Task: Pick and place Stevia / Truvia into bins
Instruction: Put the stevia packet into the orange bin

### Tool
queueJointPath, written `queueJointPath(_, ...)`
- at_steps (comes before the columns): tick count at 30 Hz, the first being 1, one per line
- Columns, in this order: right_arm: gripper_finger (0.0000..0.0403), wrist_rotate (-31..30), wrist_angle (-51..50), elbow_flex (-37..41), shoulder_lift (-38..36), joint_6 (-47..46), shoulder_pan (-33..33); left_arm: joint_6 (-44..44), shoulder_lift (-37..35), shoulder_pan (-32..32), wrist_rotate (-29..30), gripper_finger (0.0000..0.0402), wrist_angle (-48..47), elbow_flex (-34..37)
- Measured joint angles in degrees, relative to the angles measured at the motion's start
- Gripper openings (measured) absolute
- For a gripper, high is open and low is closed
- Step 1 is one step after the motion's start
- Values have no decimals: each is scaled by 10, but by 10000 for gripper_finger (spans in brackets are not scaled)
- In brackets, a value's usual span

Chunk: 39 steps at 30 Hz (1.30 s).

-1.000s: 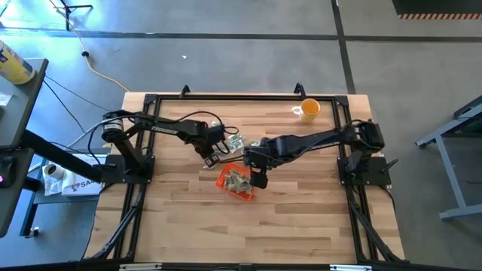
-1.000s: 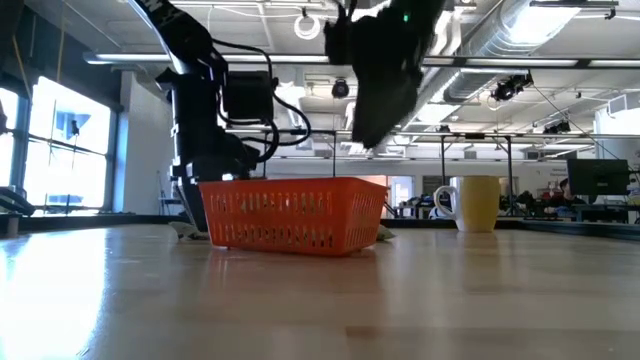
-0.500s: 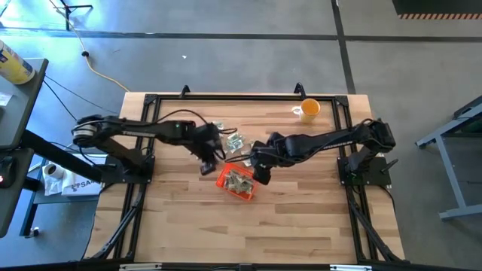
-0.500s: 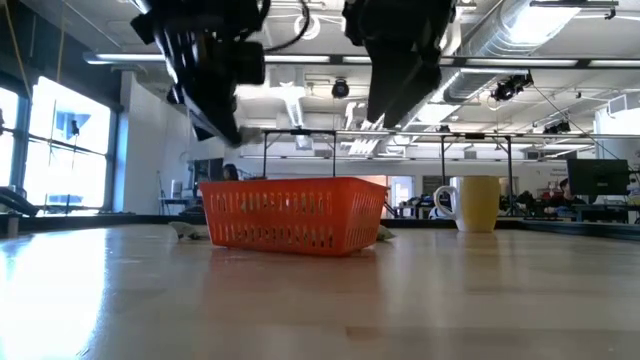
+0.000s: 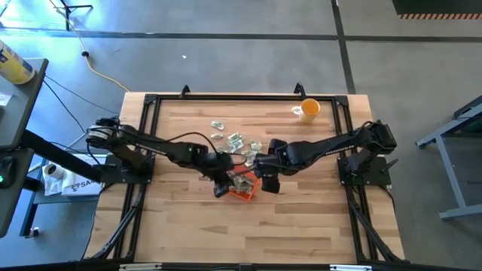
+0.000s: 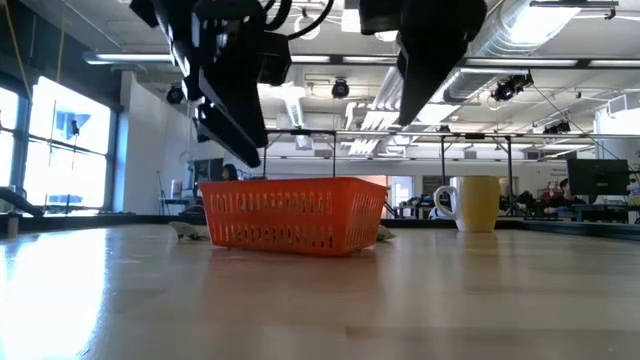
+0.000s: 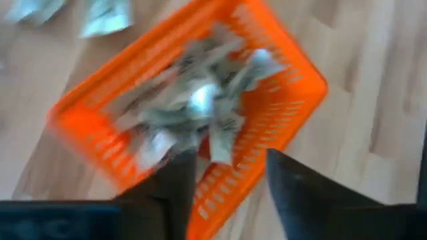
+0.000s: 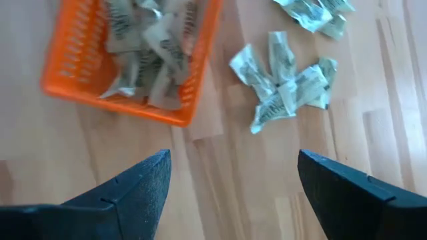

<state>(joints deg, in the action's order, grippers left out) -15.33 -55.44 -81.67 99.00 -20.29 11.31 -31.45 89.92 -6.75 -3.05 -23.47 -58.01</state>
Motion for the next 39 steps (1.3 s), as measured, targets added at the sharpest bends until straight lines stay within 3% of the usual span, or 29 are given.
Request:
queueJointPath(5,316,-6,7,0,0,2,27,-93,-5,-4,75,301,-200,-62)
queueJointPath(10,316,-8,17,0,0,0,37,-66,-5,-4,98,315,-320,-58)
queueJointPath(15,316,-6,25,0,0,1,37,5,-4,8,110,292,-289,-8)
queueJointPath(22,316,0,29,0,0,30,29,54,-4,72,112,276,-196,49)
queueJointPath(32,316,-46,26,0,0,-27,51,145,0,90,80,276,-172,54)
queueJointPath(39,316,-69,20,0,0,-63,78,150,29,90,83,261,-150,54)
